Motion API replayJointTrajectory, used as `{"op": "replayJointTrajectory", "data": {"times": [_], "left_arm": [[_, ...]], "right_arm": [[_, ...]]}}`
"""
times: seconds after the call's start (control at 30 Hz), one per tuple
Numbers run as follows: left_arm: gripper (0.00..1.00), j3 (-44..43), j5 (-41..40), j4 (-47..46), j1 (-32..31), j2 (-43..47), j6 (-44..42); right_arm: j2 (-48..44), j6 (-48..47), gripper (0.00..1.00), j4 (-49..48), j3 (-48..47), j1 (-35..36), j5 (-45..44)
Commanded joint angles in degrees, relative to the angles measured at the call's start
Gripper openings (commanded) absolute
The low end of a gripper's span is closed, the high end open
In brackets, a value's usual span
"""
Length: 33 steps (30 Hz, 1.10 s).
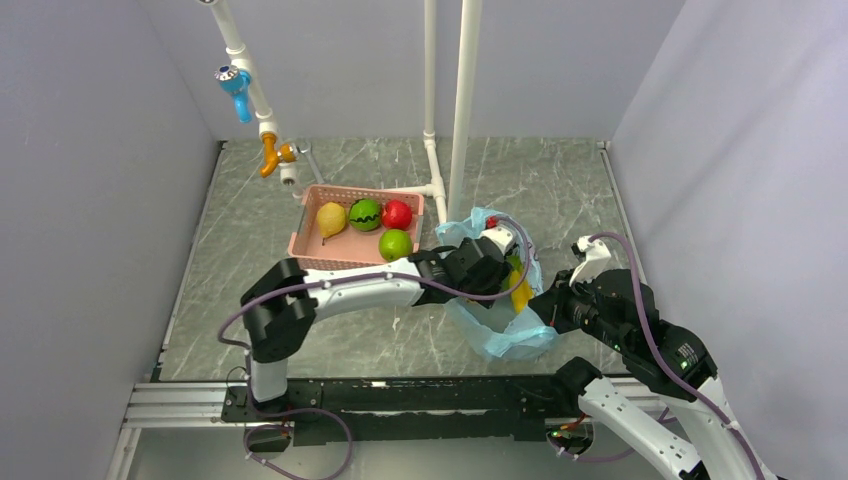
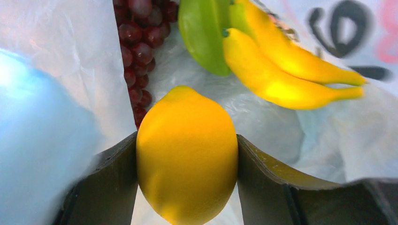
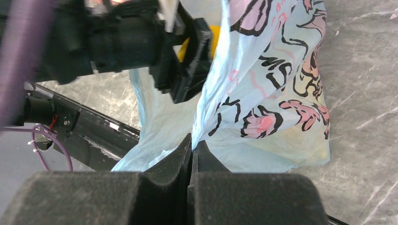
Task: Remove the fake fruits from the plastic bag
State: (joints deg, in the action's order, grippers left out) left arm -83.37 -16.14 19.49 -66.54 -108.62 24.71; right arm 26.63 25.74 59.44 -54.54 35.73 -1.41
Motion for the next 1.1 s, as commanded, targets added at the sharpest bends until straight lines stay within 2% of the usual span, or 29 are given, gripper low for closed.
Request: {"op": "replayJointTrajectory", "data": {"times": [0.0, 0.33, 0.6, 0.77, 0.87, 1.07], "left_arm": [[0.30, 3.2, 6.9, -5.7, 0.0, 7.5, -0.1], [0.30, 9.1, 14.5, -9.0, 0.0, 18.9, 0.0], [0.30, 12.3, 15.6, -8.6, 0.1, 25.3, 0.9], [0.31, 17.5, 17.8, -10.7, 0.8, 31.7, 3.1], [0.31, 20.7, 16.3, -10.0, 1.4, 36.2, 3.4], [0.28, 24.7, 4.3, -0.4, 3.2, 43.5, 3.0]], "right_arm": [[0.6, 0.1, 0.00, -2.6, -0.1, 0.2, -0.1], [1.1, -0.1, 0.00, -2.6, -0.3, 0.3, 0.1], [1.0, -0.2, 0.00, -2.7, -0.2, 0.3, 0.2], [0.8, -0.1, 0.00, -2.6, -0.1, 0.3, 0.2], [0.8, -0.1, 0.00, -2.7, -0.1, 0.3, 0.2], [0.8, -0.2, 0.00, -2.7, -0.1, 0.2, 0.4]]}}
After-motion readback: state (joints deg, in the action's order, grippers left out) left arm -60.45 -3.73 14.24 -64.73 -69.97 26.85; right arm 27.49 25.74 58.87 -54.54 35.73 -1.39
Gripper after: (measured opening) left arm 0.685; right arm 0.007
